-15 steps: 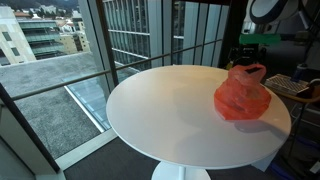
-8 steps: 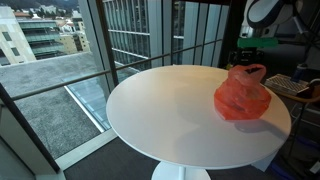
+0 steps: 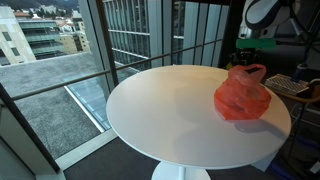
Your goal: Pick up the white bottle with a blue logo on the table and put it in the plastic bag
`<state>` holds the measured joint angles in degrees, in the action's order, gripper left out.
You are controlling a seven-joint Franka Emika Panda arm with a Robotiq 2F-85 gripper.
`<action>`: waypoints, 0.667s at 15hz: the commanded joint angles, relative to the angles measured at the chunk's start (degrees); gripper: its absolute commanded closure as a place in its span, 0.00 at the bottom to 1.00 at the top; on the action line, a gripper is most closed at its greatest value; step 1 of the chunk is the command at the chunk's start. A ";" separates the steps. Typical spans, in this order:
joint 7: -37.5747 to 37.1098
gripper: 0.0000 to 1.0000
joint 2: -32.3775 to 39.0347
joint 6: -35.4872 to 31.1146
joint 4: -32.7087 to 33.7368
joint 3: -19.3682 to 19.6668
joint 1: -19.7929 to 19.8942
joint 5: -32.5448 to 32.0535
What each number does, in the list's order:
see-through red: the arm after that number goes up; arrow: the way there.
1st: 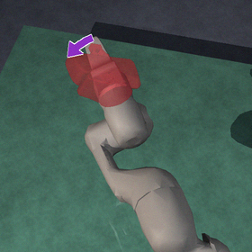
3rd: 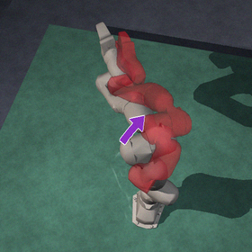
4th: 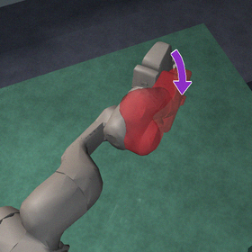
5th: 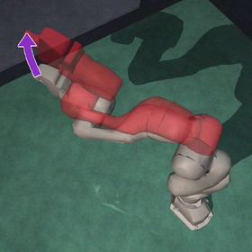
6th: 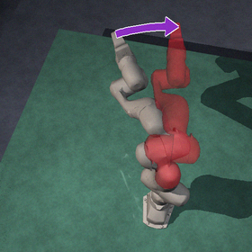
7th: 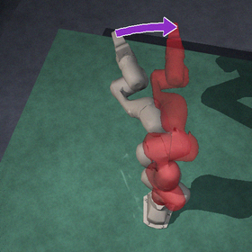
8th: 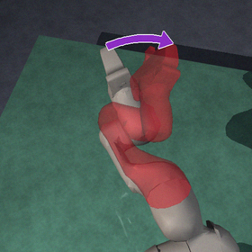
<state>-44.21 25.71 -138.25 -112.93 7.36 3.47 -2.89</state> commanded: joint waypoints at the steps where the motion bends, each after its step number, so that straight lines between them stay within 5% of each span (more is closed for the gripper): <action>1: 1.31 0.90 -0.98 -0.02 0.92 1.48 -1.03 0.80; 10: 1.06 0.90 -11.77 2.00 -1.77 1.44 -2.43 -0.37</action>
<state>-44.21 19.77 -137.98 -112.54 8.23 2.11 -2.90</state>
